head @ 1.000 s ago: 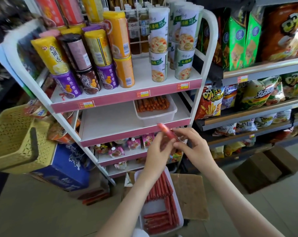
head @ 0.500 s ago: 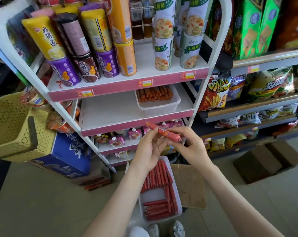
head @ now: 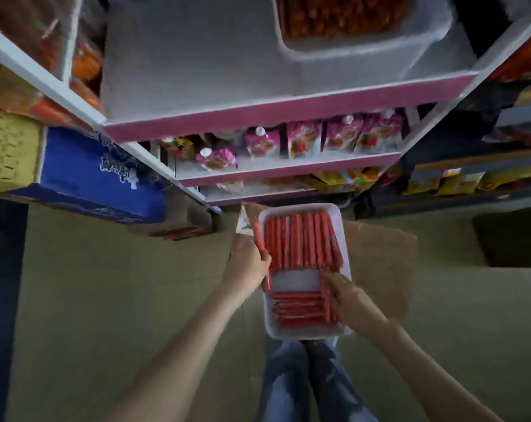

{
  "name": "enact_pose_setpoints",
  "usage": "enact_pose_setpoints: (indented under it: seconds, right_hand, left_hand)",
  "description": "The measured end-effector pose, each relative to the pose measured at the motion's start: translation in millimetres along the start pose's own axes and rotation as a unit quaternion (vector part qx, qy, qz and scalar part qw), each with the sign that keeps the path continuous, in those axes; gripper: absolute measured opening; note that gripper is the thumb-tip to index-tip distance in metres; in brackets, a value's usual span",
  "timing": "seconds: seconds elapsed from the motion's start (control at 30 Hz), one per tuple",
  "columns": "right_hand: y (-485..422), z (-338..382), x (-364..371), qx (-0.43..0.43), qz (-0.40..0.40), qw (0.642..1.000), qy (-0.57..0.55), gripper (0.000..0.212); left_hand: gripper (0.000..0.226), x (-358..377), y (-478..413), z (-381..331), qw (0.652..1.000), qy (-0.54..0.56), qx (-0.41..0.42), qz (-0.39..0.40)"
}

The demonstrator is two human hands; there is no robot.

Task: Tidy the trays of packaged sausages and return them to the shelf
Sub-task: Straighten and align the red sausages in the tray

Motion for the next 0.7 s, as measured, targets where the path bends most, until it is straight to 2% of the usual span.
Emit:
enact_pose_setpoints:
  seconds: [0.07,0.17,0.27,0.33,0.43,0.5,0.53,0.6,0.63,0.7]
  right_hand:
    - [-26,-23,41,0.025,0.035,0.998,0.045,0.043]
    - [-57,-47,95,0.013,0.087,0.990,0.109,0.040]
    - [-85,-61,128,-0.028,0.054,0.973,0.222,0.042]
    - [-94,-56,134,-0.043,0.031,0.957,0.284,0.040]
    - [-104,-62,138,-0.048,0.052,0.944,0.321,0.038]
    - [-98,-56,130,-0.095,0.007,0.965,0.244,0.032]
    - [-93,-52,122,-0.111,-0.019,0.977,0.182,0.028]
    - [-82,-51,105,-0.122,-0.073,0.989,0.044,0.028]
    - [-76,-48,94,-0.099,-0.085,0.991,-0.036,0.035]
    - [-64,-41,72,-0.041,-0.086,0.977,-0.190,0.060]
  left_hand:
    - [0.032,28,-18,14,0.994,-0.105,0.013,0.018]
    - [0.043,67,-44,25,0.970,-0.240,0.030,0.022]
    - [0.040,83,-63,18,0.942,-0.334,0.028,-0.015]
    - [0.030,101,-72,17,0.931,-0.365,0.025,-0.003]
    - [0.035,106,-79,17,0.913,-0.405,0.004,-0.034]
    - [0.044,116,-76,22,0.923,-0.383,0.032,-0.027]
    - [0.046,118,-73,23,0.939,-0.340,0.052,-0.007]
    - [0.044,110,-62,26,0.965,-0.251,0.077,-0.023]
    - [0.041,104,-56,27,0.976,-0.196,0.090,-0.035]
    - [0.036,100,-41,23,0.993,-0.038,0.105,0.028]
Point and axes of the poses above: each hand's wrist, its own y-axis away from the middle knuckle, its own x-axis out of the palm, z = x × y, the point moved 6 cm from there along -y, towards the middle knuckle, and after that the axes turned 6 degrees about x, right-handed, at the moved point
